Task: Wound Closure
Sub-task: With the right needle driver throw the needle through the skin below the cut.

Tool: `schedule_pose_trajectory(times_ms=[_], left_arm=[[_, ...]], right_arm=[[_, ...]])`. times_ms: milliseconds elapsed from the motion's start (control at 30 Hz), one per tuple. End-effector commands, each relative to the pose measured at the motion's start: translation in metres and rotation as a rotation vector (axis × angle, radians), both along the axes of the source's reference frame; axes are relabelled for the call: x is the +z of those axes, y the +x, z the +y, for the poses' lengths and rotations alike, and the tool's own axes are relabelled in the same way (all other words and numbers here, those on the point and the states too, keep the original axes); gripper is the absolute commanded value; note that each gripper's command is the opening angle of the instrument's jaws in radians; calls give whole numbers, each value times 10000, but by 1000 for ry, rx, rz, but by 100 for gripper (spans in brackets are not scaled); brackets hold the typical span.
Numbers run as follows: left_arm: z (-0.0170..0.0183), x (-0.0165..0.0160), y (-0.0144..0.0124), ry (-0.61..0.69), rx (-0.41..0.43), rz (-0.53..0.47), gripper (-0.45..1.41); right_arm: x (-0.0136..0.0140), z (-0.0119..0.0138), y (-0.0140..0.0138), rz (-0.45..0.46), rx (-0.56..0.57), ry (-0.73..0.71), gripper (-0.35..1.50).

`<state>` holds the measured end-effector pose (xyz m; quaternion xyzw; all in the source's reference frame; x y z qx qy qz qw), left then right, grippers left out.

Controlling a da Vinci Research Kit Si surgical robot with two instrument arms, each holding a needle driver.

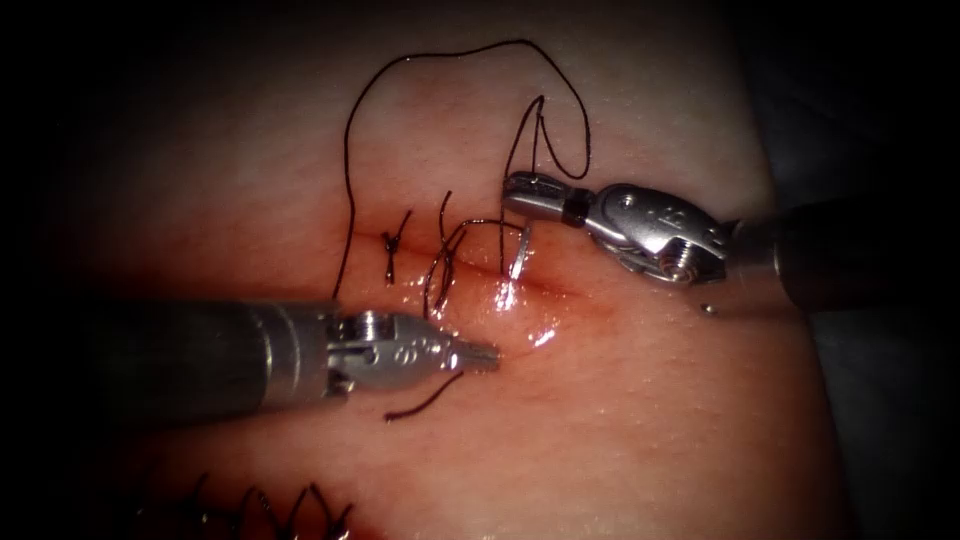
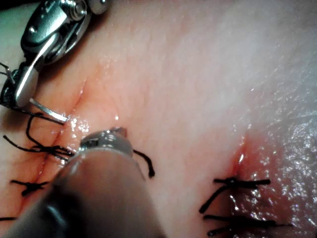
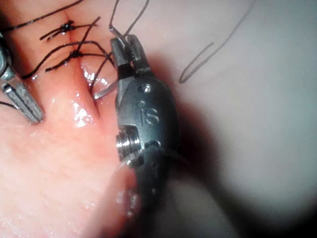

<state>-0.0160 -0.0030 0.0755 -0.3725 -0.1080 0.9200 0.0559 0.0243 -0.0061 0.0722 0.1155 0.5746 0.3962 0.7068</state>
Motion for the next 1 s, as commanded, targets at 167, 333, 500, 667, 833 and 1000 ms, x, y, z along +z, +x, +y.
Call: schedule_pose_trajectory(times_ms=[167, 333, 500, 667, 833, 1000], left_arm=[[-2, 3, -1, -1, 4, -3, -33], [-1, 5, -2, -1, 3, -3, -32], [0, 8, -1, -1, 4, -4, -32], [1, 10, 0, -1, 5, -5, -32], [1, 10, 0, -1, 5, -5, -32], [2, 12, 0, -1, 5, -5, -32]], right_arm=[[12, 5, 9, 52, -51, 29, -35], [15, 10, 13, 119, -39, 131, -35], [16, 7, 18, 181, 5, 244, -35], [15, 5, 19, 213, 28, 316, -35], [18, 3, 19, 233, 42, 373, -35], [19, 2, 19, 249, 54, 426, -35]])
